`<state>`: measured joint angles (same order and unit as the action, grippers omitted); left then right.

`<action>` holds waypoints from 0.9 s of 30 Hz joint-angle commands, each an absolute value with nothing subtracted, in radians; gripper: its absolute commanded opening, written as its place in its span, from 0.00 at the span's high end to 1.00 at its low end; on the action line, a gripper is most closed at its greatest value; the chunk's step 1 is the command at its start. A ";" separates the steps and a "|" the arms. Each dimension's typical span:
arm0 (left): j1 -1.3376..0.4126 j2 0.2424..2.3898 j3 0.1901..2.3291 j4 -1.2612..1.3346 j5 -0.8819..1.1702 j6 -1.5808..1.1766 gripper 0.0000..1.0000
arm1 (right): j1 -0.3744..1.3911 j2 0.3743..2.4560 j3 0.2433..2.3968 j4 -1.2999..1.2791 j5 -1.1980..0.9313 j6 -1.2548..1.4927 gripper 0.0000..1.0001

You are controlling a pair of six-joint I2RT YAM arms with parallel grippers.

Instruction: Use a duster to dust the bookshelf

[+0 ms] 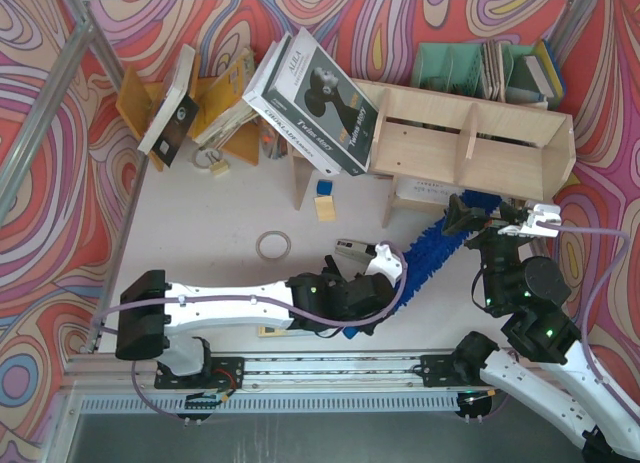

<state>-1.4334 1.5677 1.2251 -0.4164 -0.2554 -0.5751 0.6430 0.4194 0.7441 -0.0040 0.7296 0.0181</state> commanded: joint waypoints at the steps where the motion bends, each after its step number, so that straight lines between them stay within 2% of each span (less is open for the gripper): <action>1: -1.428 1.479 1.201 -0.396 -0.300 -0.542 1.00 | 0.644 0.416 0.737 0.025 0.742 0.003 0.01; 4: -1.368 1.436 1.160 -0.398 -0.305 -0.589 1.00 | 0.644 0.415 0.739 0.021 0.742 0.007 0.01; 10: -1.354 1.408 1.148 -0.399 -0.382 -0.571 1.00 | 0.644 0.415 0.738 0.020 0.742 0.008 0.01; 19: -1.352 1.548 1.210 -0.399 -0.265 -0.539 1.00 | 0.644 0.408 0.737 0.017 0.747 0.006 0.01; 27: -1.417 1.647 1.328 -0.425 -0.214 -0.465 1.00 | 0.644 0.410 0.736 0.020 0.747 0.004 0.01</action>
<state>-1.3827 1.6279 1.2652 -0.4328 -0.2653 -0.5297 0.6430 0.4191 0.7437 -0.0044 0.7326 0.0181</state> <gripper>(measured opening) 0.343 0.987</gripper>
